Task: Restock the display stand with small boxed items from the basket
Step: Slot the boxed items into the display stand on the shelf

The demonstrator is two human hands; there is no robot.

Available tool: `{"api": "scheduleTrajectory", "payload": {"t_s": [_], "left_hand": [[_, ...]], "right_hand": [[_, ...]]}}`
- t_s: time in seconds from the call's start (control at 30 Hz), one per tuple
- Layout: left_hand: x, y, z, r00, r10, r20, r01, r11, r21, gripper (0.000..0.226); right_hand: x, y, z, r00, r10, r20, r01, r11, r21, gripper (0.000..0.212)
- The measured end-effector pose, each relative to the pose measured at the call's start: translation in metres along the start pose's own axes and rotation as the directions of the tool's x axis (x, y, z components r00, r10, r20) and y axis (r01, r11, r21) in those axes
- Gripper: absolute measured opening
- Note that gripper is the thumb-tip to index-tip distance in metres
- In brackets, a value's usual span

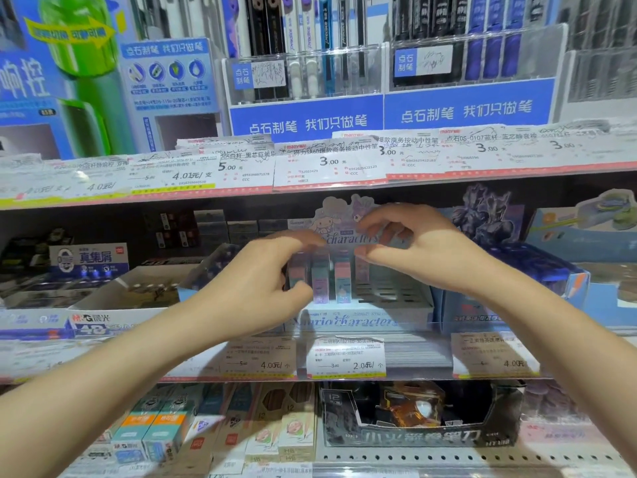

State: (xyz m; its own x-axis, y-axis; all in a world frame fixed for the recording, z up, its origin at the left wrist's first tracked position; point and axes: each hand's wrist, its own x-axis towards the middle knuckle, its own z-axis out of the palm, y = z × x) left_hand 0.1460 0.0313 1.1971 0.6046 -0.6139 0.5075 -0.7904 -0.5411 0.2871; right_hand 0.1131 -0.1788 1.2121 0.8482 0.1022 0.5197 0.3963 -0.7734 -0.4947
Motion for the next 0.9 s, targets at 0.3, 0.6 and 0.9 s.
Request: {"api": "scheduleTrajectory", "payload": {"t_s": [0.3,0.6,0.9], "left_hand": [[-0.006,0.019,0.007,0.966,-0.067,0.250,0.236,0.625,-0.744,0.081],[-0.001,0.037,0.010,0.926,-0.106,0.362,0.376,0.333,-0.865,0.041],[0.001,0.034,0.010,0.927,-0.134,0.349,0.374,0.332,-0.866,0.049]], "right_hand": [[-0.031,-0.041,0.020,0.977,-0.213,-0.030,0.212,0.927,0.310,0.011],[-0.027,-0.038,0.034,0.988,-0.151,-0.044,0.157,0.955,0.251,0.017],[-0.023,-0.028,0.018,0.999,-0.047,0.016,0.033,0.863,0.504,0.011]]}}
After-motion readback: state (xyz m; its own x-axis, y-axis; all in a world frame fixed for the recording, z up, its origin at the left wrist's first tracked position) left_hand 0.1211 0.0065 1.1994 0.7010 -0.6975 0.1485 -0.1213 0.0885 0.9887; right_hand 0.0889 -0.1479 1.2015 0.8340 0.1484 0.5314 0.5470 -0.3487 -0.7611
